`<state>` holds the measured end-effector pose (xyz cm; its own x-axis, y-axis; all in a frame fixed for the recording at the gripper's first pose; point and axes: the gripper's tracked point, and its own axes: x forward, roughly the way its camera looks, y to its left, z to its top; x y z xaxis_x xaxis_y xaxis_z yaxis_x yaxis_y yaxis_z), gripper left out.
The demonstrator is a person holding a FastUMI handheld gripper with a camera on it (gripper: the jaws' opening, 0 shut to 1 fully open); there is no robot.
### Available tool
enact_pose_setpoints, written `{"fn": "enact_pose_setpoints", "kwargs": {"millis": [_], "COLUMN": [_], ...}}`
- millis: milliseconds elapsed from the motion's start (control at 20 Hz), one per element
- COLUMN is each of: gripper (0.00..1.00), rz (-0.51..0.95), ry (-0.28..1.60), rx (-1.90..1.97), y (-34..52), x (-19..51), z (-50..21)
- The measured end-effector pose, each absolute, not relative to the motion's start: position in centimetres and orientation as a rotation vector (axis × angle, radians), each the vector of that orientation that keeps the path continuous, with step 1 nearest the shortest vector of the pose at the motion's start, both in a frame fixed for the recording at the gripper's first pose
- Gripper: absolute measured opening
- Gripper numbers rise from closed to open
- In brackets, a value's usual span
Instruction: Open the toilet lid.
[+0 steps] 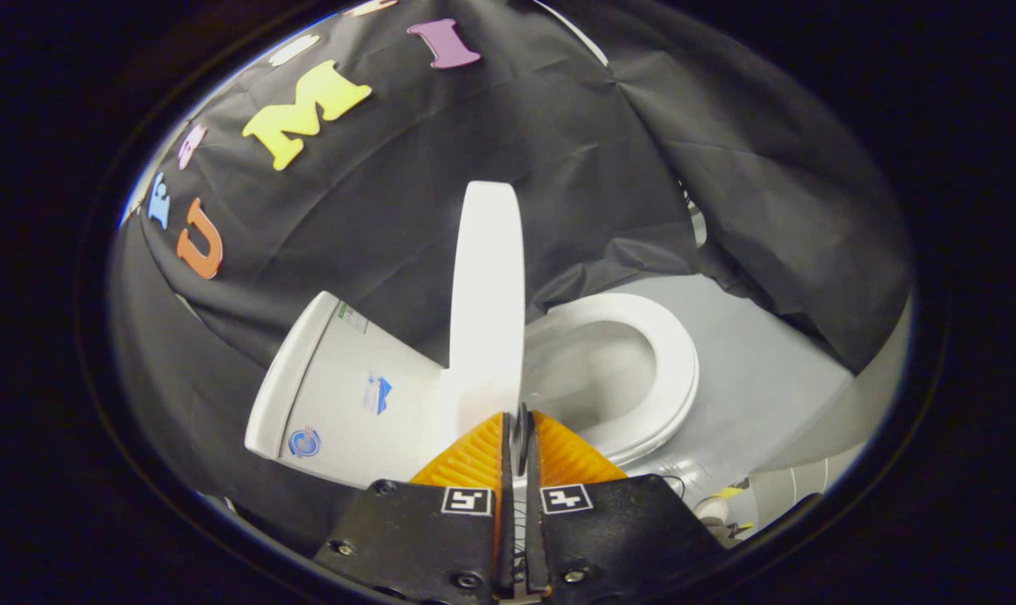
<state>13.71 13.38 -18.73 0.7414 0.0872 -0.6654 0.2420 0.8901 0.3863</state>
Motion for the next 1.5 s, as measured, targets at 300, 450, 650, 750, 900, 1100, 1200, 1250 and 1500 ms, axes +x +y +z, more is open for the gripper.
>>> {"fn": "enact_pose_setpoints", "kwargs": {"millis": [300, 450, 650, 750, 900, 1100, 1200, 1250, 1500], "gripper": [0.08, 0.08, 0.08, 0.08, 0.08, 0.09, 0.09, 0.09, 0.11], "rz": [-0.069, -0.059, -0.044, -0.037, -0.025, -0.020, -0.014, -0.008, 0.007], "ry": [0.719, 0.710, 0.702, 0.700, 0.690, 0.684, 0.679, 0.675, 0.672], "rx": [0.420, 0.392, 0.341, 0.320, 0.278, 0.243, 0.213, 0.199, 0.159], "y": [15.5, 16.6, 18.2, 18.9, 19.9, 21.5, 22.2, 22.6, 24.4], "x": [13.9, 14.0, 14.3, 14.3, 14.4, 14.6, 14.6, 14.7, 14.8], "z": [-17.2, -16.6, -15.8, -15.5, -15.0, -14.4, -14.3, -14.2, -13.7]}}
